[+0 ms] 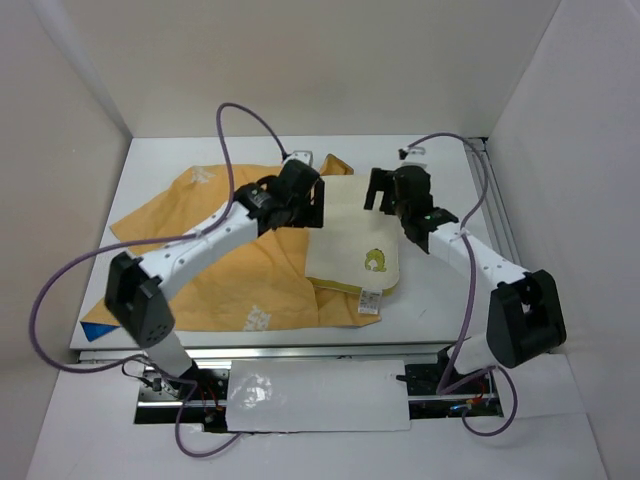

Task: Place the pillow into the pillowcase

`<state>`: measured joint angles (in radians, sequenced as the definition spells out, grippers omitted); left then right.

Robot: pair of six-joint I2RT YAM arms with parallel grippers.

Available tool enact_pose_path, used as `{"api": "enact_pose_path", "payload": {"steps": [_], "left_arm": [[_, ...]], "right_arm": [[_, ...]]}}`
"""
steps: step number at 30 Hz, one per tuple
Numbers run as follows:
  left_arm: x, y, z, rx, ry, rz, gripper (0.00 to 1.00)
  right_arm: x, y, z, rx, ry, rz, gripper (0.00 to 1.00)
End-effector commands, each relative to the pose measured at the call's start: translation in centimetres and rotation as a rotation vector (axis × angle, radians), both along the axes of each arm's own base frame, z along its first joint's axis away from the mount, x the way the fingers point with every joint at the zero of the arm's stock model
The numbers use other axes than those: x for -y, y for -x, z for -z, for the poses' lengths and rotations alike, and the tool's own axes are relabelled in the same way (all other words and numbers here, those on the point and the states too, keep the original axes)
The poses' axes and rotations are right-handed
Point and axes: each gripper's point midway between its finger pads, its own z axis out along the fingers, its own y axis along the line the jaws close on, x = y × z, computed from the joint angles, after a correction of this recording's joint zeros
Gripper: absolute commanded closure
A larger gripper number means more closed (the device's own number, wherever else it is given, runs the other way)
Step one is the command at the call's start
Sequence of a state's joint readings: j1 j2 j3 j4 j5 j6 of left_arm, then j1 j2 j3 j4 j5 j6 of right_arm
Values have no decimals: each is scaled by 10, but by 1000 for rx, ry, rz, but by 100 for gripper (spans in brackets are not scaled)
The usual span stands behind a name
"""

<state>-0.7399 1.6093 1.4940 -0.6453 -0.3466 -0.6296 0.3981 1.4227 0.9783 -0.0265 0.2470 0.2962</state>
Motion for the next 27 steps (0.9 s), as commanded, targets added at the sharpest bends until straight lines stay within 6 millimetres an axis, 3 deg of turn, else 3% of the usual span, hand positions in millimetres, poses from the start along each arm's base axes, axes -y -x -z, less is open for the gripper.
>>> {"api": "enact_pose_path", "payload": {"steps": [1, 3, 4, 5, 7, 8, 9, 10, 11, 13, 15, 18, 19, 20, 22, 25, 27], "left_arm": [[-8, -58, 10, 18, -134, 6, 15], [-11, -87, 21, 5, -153, 11, 15], [-9, -105, 8, 35, -155, 14, 15], [-6, -120, 36, -6, -183, 23, 15], [-9, -143, 47, -19, -186, 27, 15], [-6, -160, 36, 23, -184, 36, 15], [-11, -175, 60, 11, -225, 14, 15], [-14, -184, 64, 26, -251, -15, 15], [-20, -196, 54, 66, -301, -37, 15], [-23, -205, 72, 61, -355, -41, 15], [-26, -209, 71, 65, -356, -32, 18], [-25, -207, 80, 52, -330, -13, 33], [-30, -209, 77, 57, -316, -33, 52], [-28, -209, 76, 62, -305, -28, 63], [-27, -210, 68, 80, -286, -38, 84], [-27, -210, 58, 95, -277, -41, 100], [-28, -212, 49, 119, -280, -45, 100]], "right_arm": [[19, -19, -32, 44, -75, 36, 0], [37, -30, -28, 37, -97, 67, 0], [39, -34, -27, 30, -118, 61, 0], [47, -40, -30, 38, -136, 76, 0], [51, -48, -20, 15, -148, 68, 0], [50, -49, -14, -1, -159, 49, 0], [53, -58, -13, -1, -164, 53, 0], [51, -58, -6, -17, -166, 43, 0], [54, -63, -6, -18, -171, 46, 0], [51, -70, 6, -36, -164, 32, 0], [51, -76, 14, -47, -162, 33, 0], [41, -79, 35, -87, -181, -12, 0], [37, -84, 34, -85, -190, -29, 0], [33, -86, 45, -110, -195, -43, 0], [9, -85, 48, -125, -214, -129, 0], [-18, -83, 55, -135, -254, -215, 0], [-33, -81, 62, -146, -287, -270, 0]]}}
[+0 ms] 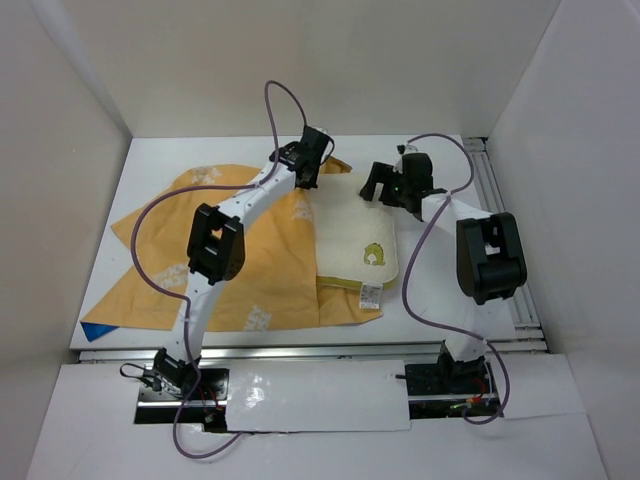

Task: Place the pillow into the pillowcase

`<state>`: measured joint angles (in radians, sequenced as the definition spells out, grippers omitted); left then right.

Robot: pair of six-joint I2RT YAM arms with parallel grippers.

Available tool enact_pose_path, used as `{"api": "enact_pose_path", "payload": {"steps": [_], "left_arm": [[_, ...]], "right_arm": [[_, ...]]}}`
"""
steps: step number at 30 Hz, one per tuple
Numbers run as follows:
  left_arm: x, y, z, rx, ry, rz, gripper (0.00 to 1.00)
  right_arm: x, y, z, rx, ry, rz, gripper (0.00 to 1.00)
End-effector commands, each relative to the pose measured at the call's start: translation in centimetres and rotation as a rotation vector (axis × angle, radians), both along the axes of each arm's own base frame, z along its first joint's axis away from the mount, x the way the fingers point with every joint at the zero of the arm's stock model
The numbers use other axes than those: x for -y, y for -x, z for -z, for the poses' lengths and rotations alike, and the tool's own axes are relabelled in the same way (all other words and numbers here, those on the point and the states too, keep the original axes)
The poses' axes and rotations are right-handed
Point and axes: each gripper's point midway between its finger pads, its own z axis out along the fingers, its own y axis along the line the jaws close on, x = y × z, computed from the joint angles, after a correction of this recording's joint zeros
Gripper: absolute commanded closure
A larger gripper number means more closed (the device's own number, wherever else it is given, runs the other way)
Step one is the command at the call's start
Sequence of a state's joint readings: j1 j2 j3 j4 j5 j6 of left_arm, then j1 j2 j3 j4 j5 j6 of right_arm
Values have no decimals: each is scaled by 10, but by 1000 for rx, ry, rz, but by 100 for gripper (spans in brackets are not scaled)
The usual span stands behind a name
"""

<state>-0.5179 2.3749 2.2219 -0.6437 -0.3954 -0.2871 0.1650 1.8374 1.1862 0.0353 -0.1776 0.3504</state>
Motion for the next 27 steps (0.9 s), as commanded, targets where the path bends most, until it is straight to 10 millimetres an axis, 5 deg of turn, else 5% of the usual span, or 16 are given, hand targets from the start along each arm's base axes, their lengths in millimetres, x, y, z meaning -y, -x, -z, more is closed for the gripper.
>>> {"api": "enact_pose_path", "payload": {"steps": [1, 2, 3, 6, 8, 10, 11, 12, 13, 14, 16, 19, 22, 27], "left_arm": [[-11, -11, -50, 109, 16, -21, 100], [-11, -11, -58, 121, 23, -21, 100], [-11, -11, -58, 121, 23, -21, 100], [-10, -10, -98, 186, 68, -15, 100], [-5, -6, -118, 210, 106, 9, 100], [-8, -2, -144, 259, 124, 15, 100], [-9, 0, -150, 273, 132, 15, 100], [-9, 2, -157, 281, 135, 27, 100], [-11, 5, -164, 291, 140, 28, 100], [-6, 8, -170, 291, 163, 52, 100], [-2, 16, -174, 276, 186, 86, 100], [20, 39, -197, 286, 245, 191, 100], [45, 66, -226, 314, 295, 304, 100], [85, 115, -266, 379, 339, 467, 100]], "right_arm": [[-50, -5, -16, 68, -108, -176, 3], [-57, -4, -17, 78, -121, -225, 39], [-66, -4, -17, 85, -143, -287, 61], [-90, 7, -43, 165, -219, -426, 100], [-94, 19, -57, 240, -195, -489, 100], [-104, 32, -97, 384, -149, -552, 100], [-114, 49, -96, 403, -140, -590, 100], [-117, 57, -129, 509, -130, -600, 100], [-121, 68, -138, 547, -130, -626, 100], [-129, 84, -137, 558, -134, -669, 100], [-136, 112, -171, 672, -165, -755, 100], [-138, 142, -195, 777, -181, -801, 100], [-145, 155, -198, 801, -166, -818, 100], [-149, 147, -193, 803, -132, -765, 100]]}}
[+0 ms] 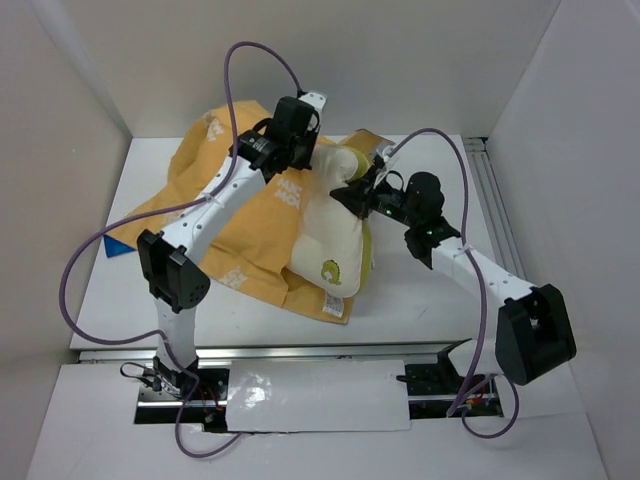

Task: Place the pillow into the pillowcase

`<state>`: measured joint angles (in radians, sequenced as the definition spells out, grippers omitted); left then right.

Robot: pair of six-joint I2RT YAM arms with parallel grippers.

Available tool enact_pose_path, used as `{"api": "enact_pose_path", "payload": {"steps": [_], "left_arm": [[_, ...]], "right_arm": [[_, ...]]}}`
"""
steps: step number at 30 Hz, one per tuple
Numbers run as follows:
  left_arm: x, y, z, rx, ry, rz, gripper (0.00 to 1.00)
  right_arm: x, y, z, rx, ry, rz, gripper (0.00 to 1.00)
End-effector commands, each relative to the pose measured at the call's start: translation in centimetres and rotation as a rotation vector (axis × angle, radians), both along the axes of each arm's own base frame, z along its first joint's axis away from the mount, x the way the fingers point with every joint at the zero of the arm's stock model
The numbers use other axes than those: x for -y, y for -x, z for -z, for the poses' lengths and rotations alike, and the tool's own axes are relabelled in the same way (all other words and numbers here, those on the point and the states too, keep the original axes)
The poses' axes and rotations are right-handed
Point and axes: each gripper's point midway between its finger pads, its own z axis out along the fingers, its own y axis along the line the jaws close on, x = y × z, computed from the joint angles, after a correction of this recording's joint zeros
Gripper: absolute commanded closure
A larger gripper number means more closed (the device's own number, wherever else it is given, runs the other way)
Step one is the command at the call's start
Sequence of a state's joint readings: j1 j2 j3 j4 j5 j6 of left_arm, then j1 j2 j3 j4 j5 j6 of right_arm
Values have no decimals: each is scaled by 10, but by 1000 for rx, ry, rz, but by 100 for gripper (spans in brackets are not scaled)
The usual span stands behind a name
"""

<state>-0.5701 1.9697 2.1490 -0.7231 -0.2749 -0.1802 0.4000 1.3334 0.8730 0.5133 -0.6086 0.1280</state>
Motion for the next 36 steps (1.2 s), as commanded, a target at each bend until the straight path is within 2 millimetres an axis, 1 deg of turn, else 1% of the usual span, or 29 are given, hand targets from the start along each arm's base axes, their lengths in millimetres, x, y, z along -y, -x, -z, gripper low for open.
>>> {"api": "enact_pose_path", "payload": {"steps": [1, 3, 4, 5, 7, 8, 10, 11, 12, 13, 14, 16, 17, 19, 20, 21, 22, 23, 24, 25, 26, 28, 29, 30, 32, 33, 34, 35, 36], "left_arm": [[85, 61, -100, 202, 234, 307, 100], [98, 75, -105, 213, 229, 364, 100], [106, 89, -113, 222, 241, 394, 100], [109, 96, -119, 237, 241, 413, 100], [108, 102, -117, 238, 215, 402, 100], [110, 103, -117, 242, 210, 395, 100], [96, 91, -107, 235, 182, 307, 100], [88, 87, -98, 213, 163, 276, 100], [79, 82, -96, 204, 160, 234, 100], [67, 75, -91, 189, 147, 191, 100], [59, 70, -91, 196, 137, 160, 100], [43, 58, -82, 178, 129, 83, 100], [43, 59, -80, 167, 133, 77, 100], [46, 59, -85, 164, 159, 106, 100], [49, 61, -92, 171, 177, 125, 100], [57, 64, -97, 178, 192, 180, 100], [70, 70, -103, 202, 203, 221, 100], [74, 72, -106, 216, 203, 236, 100], [72, 69, -113, 244, 191, 234, 100], [77, 70, -114, 250, 189, 232, 100], [78, 68, -118, 257, 194, 232, 100], [79, 60, -125, 277, 207, 221, 100], [80, 61, -130, 283, 216, 229, 100], [78, 54, -122, 272, 206, 219, 100], [78, 46, -115, 263, 197, 208, 100], [67, 37, -120, 274, 200, 182, 100], [72, 36, -112, 244, 226, 203, 100], [73, 37, -110, 226, 232, 229, 100], [76, 39, -109, 216, 247, 260, 100]], "right_arm": [[-16, 6, 4, 53, 1, -45, 100], [-15, -2, 2, 68, -20, 3, 100], [-17, -5, 6, 46, -25, 25, 100], [-16, -11, 7, 37, -32, 52, 100], [-13, -14, 7, 25, -41, 76, 100], [-10, -11, 4, 31, -46, 86, 100], [-1, -2, 1, 42, -55, 112, 100], [3, 0, 4, 27, -48, 132, 100], [12, -2, 11, 17, -34, 186, 100], [19, 1, 9, 18, -25, 216, 100], [23, 0, 7, 16, -25, 241, 100], [30, -6, 15, -5, -4, 291, 100], [30, -7, 10, -1, -6, 291, 100], [17, -5, 15, -15, 6, 231, 100], [12, -4, 11, 17, -3, 203, 100], [7, -1, 8, 34, -11, 165, 100], [-1, 1, -2, 91, -28, 132, 100], [-6, 7, -3, 120, -26, 100, 100], [-9, 11, -6, 167, -6, 66, 100], [-14, 18, -11, 210, 1, 30, 100], [-13, 27, -25, 272, -4, 3, 100], [-14, 48, -39, 406, 1, -70, 100], [-12, 56, -38, 436, 2, -81, 100], [-6, 69, -54, 491, -13, -86, 100], [-1, 85, -57, 534, -11, -109, 100], [4, 98, -70, 586, -34, -111, 100], [7, 99, -71, 603, -35, -96, 100], [10, 98, -65, 589, -32, -76, 100], [12, 95, -68, 593, -38, -52, 100]]}}
